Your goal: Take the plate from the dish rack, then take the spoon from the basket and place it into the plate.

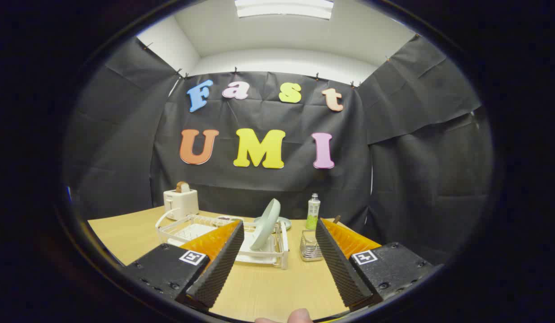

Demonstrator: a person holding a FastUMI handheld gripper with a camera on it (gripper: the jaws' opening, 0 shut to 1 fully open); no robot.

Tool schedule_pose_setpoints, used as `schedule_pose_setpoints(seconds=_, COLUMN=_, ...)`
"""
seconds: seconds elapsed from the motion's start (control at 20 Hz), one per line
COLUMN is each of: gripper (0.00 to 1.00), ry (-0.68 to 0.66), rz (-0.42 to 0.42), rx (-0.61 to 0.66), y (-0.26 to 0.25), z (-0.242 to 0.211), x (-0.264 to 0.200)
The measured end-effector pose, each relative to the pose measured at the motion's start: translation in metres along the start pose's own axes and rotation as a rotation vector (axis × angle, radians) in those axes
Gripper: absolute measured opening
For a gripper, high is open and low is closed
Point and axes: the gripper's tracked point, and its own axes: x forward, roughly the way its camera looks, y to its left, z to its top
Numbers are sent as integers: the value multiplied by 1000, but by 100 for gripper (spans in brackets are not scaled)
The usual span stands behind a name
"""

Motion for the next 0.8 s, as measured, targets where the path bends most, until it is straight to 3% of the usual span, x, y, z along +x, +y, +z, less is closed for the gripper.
schedule_pose_setpoints(seconds=0.8, gripper=100, ry=-2, rz=35, rx=2, y=13, z=-11, x=6)
